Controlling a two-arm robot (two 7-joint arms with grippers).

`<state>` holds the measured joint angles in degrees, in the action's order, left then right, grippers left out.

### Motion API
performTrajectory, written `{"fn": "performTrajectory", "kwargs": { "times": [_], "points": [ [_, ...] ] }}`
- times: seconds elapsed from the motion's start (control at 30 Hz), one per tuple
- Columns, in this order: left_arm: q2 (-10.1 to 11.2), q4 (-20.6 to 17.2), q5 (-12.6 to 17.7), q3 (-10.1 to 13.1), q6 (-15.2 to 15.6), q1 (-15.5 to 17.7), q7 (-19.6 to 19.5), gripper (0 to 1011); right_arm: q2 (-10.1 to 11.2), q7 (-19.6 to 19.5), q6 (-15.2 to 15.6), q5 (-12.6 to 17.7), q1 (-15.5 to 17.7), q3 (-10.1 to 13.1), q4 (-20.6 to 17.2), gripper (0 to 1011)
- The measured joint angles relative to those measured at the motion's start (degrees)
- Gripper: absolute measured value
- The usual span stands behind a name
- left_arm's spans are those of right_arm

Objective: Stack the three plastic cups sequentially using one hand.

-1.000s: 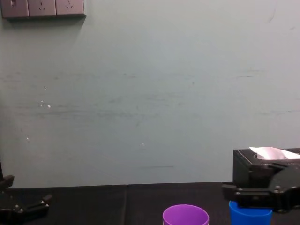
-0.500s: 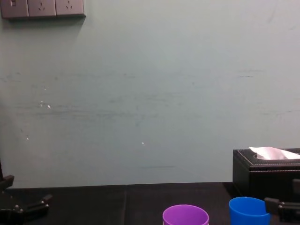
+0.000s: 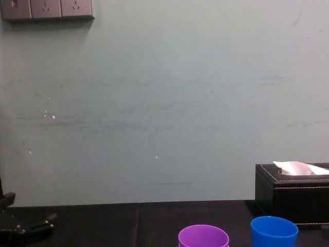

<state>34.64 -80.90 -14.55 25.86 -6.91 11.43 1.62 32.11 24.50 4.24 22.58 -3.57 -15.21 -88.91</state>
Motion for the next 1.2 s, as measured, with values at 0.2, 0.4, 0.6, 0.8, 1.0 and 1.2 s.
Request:
{"fn": "performTrajectory", "kwargs": {
  "times": [0.2, 0.4, 0.6, 0.8, 1.0, 1.2],
  "points": [
    [0.0, 0.0, 0.0, 0.0, 0.0, 0.0, 0.0, 1010, -0.9, 0.0, 0.2, -0.5, -0.6, -0.8, 1.5, 1004],
    [0.0, 0.0, 0.0, 0.0, 0.0, 0.0, 0.0, 1010, -1.8, 0.0, 0.4, -1.1, -1.6, -1.5, 2.8, 1004],
    [0.0, 0.0, 0.0, 0.0, 0.0, 0.0, 0.0, 1010, -2.4, 0.1, 0.5, -1.6, -2.5, -2.0, 3.9, 1004],
    [0.0, 0.0, 0.0, 0.0, 0.0, 0.0, 0.0, 1010, -3.0, 0.2, 0.7, -2.1, -3.5, -2.4, 4.8, 1004],
    [0.0, 0.0, 0.0, 0.0, 0.0, 0.0, 0.0, 1010, -3.8, 0.2, 0.9, -2.4, -4.6, -2.9, 6.1, 1004],
    [0.0, 0.0, 0.0, 0.0, 0.0, 0.0, 0.0, 1010, -4.6, 0.2, 1.2, -2.8, -5.8, -3.3, 7.0, 1004]
  ]
}}
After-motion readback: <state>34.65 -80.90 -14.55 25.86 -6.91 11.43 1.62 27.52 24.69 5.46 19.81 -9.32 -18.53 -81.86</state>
